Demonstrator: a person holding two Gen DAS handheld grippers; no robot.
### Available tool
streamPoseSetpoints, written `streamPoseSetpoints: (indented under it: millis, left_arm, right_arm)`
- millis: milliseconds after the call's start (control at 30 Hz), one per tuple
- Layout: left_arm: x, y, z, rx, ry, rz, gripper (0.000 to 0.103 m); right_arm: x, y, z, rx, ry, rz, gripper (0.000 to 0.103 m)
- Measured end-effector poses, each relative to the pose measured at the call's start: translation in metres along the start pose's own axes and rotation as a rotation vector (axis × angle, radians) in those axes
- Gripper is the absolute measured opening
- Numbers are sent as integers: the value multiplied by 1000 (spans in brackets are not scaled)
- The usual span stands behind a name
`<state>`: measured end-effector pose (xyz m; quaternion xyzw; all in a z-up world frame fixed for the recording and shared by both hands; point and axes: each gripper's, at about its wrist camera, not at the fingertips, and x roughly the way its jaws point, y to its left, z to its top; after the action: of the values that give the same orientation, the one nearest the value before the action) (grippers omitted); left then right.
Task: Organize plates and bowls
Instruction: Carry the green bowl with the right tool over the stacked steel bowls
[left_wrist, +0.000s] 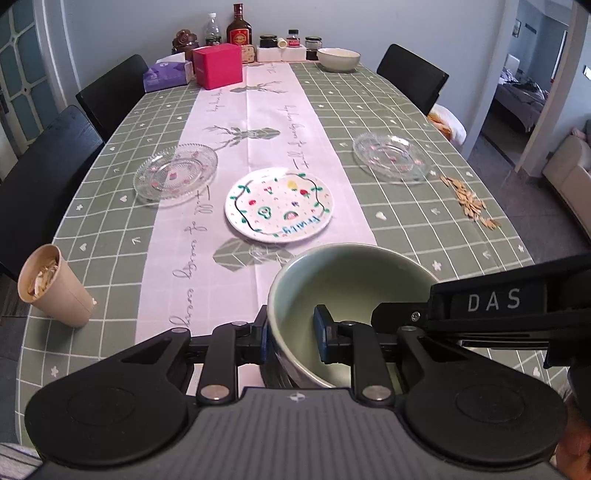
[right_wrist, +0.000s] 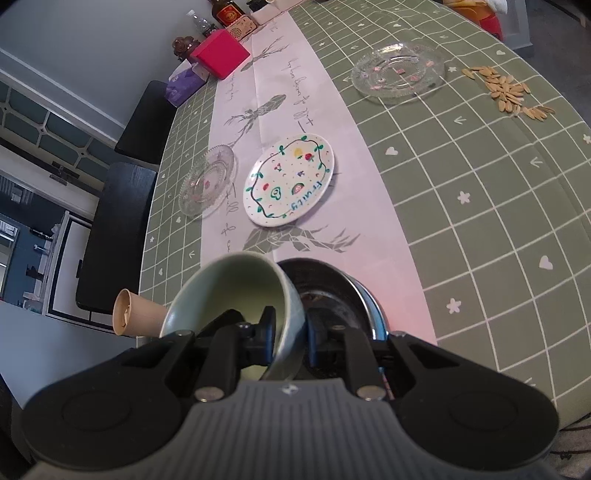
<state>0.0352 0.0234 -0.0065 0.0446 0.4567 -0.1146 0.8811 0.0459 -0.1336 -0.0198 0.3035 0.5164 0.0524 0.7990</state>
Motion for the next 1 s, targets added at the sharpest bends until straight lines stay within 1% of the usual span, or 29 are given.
streamPoseSetpoints:
  millis: [133,333,367,500,600,700,833,900,933,1000]
  left_arm:
    - [8,-2,-11,-9,4,-17,27]
    - [17,-7,-21,31,-9,10,28]
    - [16,-7,-23,39,-25,15,28]
    - [16,-6,-25,49,-43,23,29]
    - [15,-8,-26,71,-61,36,28]
    - [15,-9,-28,86,-78,34,28]
    - [13,-8,-32,95,-94,20,28]
    - [12,-5,-31,85,-87,2,28]
    - [11,-2,-29,84,-77,-17,29]
    - [8,1,-25,102,-56,-63,29]
  right_arm:
    - [4,-7,-3,-46,25,-20,17]
    - [18,-7,-7,-141,26,-46,18]
    - [20,-7,-8,-160,24,-43,19]
    - [20,-8,-13,-186,-20,-18,19]
    - [21,-16,-19,-144,-65,23,20]
    - [19,-19,-25,-118,-109,35,20]
    - [17,-19,-27,-127,-117,38,20]
    - [16,-24,-27,-96,-121,63,20]
    - [16,-29,-26,-61,-119,88,20]
    - [17,-41,-26,28,-121,122,17]
